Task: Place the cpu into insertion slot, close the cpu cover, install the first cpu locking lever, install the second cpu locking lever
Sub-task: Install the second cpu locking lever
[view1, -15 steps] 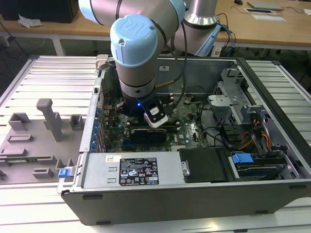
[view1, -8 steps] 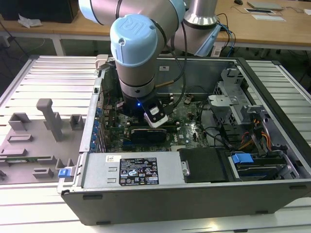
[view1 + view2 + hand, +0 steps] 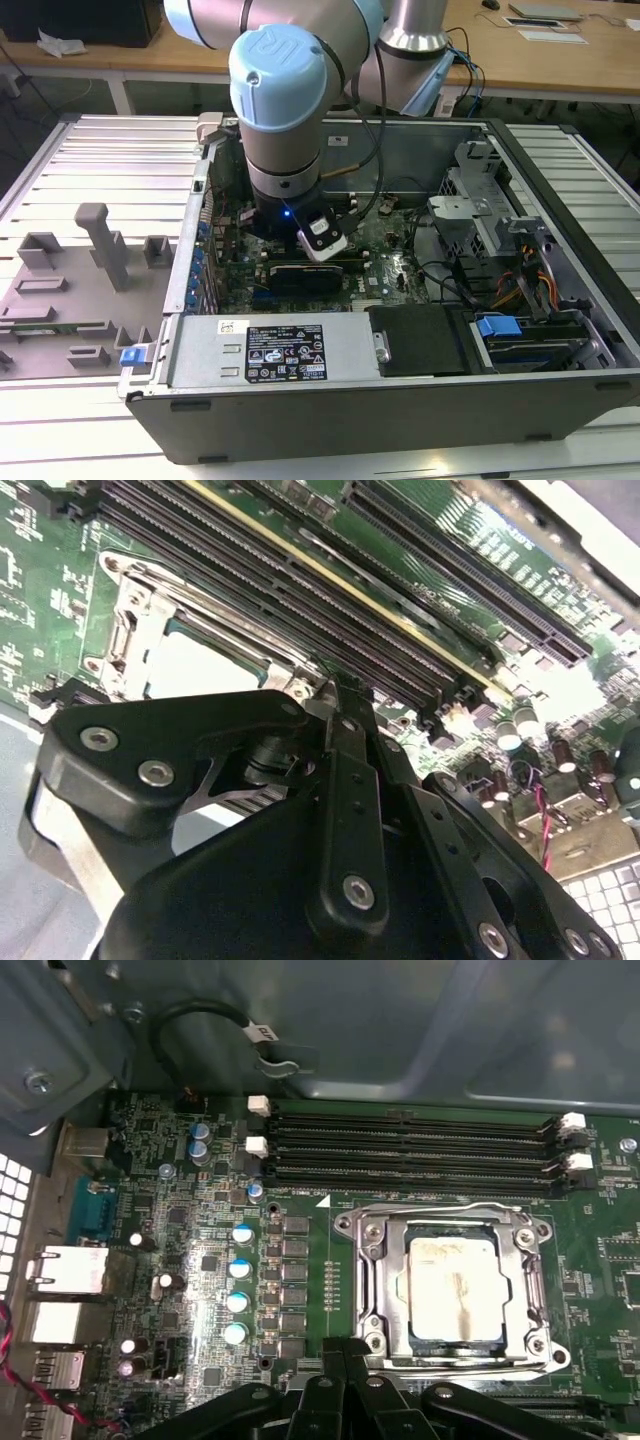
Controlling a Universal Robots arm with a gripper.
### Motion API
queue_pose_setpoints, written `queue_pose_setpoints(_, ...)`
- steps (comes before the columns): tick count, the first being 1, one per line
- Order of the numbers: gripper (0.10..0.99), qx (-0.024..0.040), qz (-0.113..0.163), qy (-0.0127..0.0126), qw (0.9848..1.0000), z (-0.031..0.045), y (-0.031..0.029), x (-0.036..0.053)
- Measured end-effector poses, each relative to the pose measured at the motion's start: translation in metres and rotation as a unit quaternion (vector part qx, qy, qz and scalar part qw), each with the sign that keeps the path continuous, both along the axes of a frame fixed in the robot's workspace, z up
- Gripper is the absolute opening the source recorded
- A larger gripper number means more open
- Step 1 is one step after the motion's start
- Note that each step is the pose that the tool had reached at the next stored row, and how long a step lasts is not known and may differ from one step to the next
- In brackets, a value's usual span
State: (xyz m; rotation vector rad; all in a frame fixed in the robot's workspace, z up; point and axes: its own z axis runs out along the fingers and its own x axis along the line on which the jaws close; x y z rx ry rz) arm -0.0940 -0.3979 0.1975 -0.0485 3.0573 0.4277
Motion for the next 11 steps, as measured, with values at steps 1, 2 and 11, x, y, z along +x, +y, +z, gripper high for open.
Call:
queue_pose_setpoints(1,0.106,0.0000,0.000,0.0004,1.0000,0.0000,-0.0001,0.0017)
queue_pose_setpoints(2,0.106,0.0000,0.000,0.0014,1.0000,0.0000,-0.0003,0.0036)
queue_pose_setpoints(11,0.106,-0.0042,0.000,0.0145,0.9999,0.0007,-0.0004,0.0050)
